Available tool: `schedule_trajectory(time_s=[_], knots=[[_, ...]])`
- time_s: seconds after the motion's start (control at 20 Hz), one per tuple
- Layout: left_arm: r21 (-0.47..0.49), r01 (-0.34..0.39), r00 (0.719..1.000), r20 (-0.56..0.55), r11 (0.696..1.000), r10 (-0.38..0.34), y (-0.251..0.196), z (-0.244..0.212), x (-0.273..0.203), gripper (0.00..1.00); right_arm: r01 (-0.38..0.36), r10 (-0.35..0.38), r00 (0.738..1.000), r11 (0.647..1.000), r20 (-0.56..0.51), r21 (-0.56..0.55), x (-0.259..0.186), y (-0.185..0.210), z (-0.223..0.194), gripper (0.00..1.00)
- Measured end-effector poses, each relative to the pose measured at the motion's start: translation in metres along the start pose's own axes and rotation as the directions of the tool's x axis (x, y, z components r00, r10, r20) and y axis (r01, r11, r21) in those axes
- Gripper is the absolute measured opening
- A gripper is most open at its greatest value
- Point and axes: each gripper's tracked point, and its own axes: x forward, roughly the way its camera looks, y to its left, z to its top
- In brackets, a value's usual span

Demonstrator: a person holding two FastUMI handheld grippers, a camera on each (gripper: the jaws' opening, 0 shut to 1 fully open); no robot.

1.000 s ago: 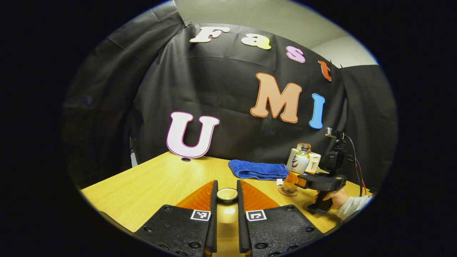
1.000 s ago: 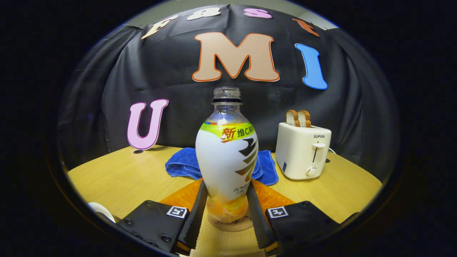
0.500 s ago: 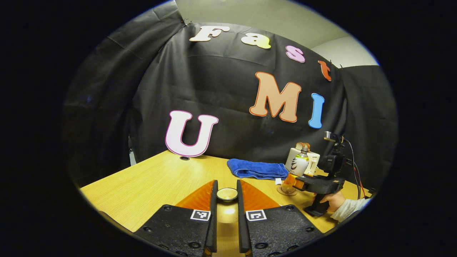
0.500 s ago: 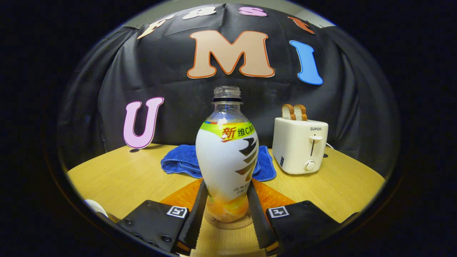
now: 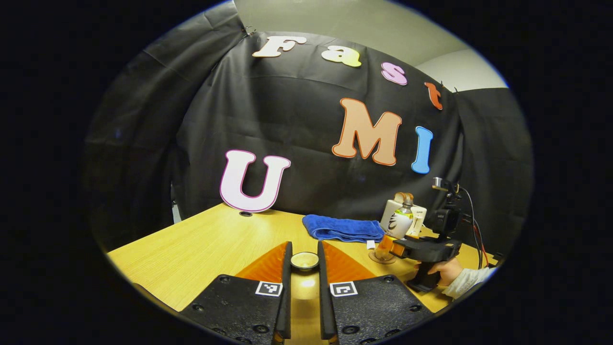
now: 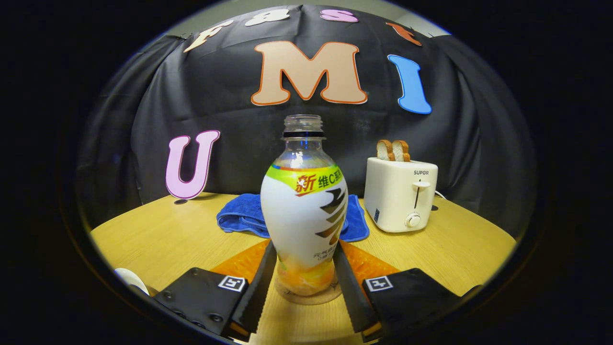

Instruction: Open the teacup lid with one hand, grasp the water bottle and pour water into the teacup with the other hand; after pouring, place the water bottle on the coaster and then close the teacup lid.

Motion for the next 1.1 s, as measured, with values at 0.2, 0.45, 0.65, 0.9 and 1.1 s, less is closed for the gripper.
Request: schedule_trajectory(time_s=[0.2,0.45,0.65,0.9,1.1], knots=[[0.004,0.003,1.000,0.001,1.000,-0.003,-0.002,-0.001,0.000,0.22,-0.003,0.003,1.000,1.000,0.014,-0.011,-0.004,0.001,0.002,0.89],[0.033,0.022,1.000,-0.006,0.999,-0.022,-0.010,-0.006,0.003,0.22,0.010,-0.009,0.998,1.000,0.057,-0.022,-0.014,-0.006,0.011,0.98],[0.047,0.035,0.999,-0.009,0.998,-0.035,-0.016,-0.009,0.006,0.22,0.018,-0.018,0.996,1.000,0.088,-0.006,-0.032,-0.020,0.016,0.93],[0.057,0.074,0.997,-0.033,0.996,-0.072,-0.030,-0.022,0.013,0.22,0.059,-0.059,0.990,0.998,0.125,0.007,-0.064,-0.048,0.021,0.98],[0.069,0.100,0.994,-0.049,0.993,-0.097,-0.041,-0.030,0.018,0.22,0.071,-0.076,0.988,0.997,0.137,0.040,-0.087,-0.060,0.019,0.98]])
